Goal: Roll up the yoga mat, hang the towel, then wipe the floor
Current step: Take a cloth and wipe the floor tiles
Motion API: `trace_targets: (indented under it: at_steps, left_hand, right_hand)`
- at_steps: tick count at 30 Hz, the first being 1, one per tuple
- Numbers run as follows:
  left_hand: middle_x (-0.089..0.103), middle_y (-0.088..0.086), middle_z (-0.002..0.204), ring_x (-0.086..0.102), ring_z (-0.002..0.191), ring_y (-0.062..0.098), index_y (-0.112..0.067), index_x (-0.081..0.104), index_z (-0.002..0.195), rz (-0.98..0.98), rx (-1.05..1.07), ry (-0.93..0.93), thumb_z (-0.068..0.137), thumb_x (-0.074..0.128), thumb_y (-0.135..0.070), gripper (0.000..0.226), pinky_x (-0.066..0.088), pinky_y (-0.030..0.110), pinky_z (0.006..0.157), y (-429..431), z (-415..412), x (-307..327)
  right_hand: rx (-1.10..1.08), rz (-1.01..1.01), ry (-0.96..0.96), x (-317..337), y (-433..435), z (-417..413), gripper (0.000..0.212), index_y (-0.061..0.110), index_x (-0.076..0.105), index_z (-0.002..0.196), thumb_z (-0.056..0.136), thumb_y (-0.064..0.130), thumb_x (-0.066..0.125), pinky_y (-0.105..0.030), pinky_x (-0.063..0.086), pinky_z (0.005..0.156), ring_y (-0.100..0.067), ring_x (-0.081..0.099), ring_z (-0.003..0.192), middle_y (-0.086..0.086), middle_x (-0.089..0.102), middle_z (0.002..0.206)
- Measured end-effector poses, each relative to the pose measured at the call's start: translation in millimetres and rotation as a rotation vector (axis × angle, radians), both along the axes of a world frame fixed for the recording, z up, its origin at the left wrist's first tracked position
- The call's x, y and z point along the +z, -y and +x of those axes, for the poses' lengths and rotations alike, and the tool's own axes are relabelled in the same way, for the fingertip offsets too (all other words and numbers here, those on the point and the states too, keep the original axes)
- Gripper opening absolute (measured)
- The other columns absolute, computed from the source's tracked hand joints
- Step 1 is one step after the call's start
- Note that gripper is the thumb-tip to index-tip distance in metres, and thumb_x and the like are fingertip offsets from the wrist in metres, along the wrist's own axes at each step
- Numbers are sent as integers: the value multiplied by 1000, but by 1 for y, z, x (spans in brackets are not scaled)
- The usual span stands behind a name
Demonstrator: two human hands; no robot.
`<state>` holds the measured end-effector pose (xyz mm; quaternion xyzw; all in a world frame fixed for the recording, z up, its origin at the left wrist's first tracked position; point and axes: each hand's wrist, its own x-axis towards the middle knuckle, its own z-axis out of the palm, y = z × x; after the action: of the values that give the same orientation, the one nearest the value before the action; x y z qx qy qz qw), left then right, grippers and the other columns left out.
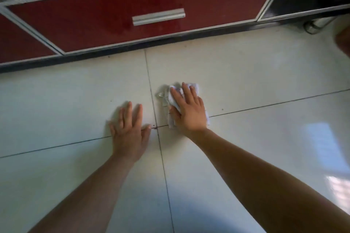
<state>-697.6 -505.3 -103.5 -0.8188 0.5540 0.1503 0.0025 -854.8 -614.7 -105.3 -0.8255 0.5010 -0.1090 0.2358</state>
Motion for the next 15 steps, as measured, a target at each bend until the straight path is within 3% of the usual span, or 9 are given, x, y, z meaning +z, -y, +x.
trace_targets:
  at_steps: [4, 7, 11, 15]
  left_hand:
    - [-2, 4, 159, 0, 145, 30, -20, 9, 150, 84, 184, 46, 87, 15, -58, 74, 12, 65, 107, -40, 55, -1]
    - [3, 1, 159, 3, 145, 32, -24, 12, 149, 81, 182, 33, 82, 9, -58, 76, 13, 67, 105, -59, 78, -3]
    - [17, 3, 157, 15, 142, 36, -25, 22, 147, 45, 145, 31, 87, 22, -52, 66, 17, 70, 100, -63, 86, -9]
    - [22, 6, 155, 22, 140, 38, -25, 25, 146, 65, 126, 37, 87, 22, -52, 66, 21, 72, 97, -60, 89, -11]
  right_hand:
    - [203, 6, -17, -3, -32, 52, 56, 24, 38, 140, 89, 46, 30, -44, 29, 106, -34, 24, 140, -12, 30, 151]
    - [277, -26, -72, -10, -58, 59, 52, 29, 35, 141, 92, 45, 32, -43, 28, 108, -31, 25, 140, -9, 30, 151]
    - [274, 15, -100, -2, -40, 87, 58, 32, 27, 144, 90, 51, 20, -40, 18, 112, -27, 11, 144, -5, 19, 155]
    - [312, 12, -141, 0, -16, 133, 52, 32, 21, 146, 96, 46, 26, -41, 11, 115, -26, 1, 144, -4, 11, 156]
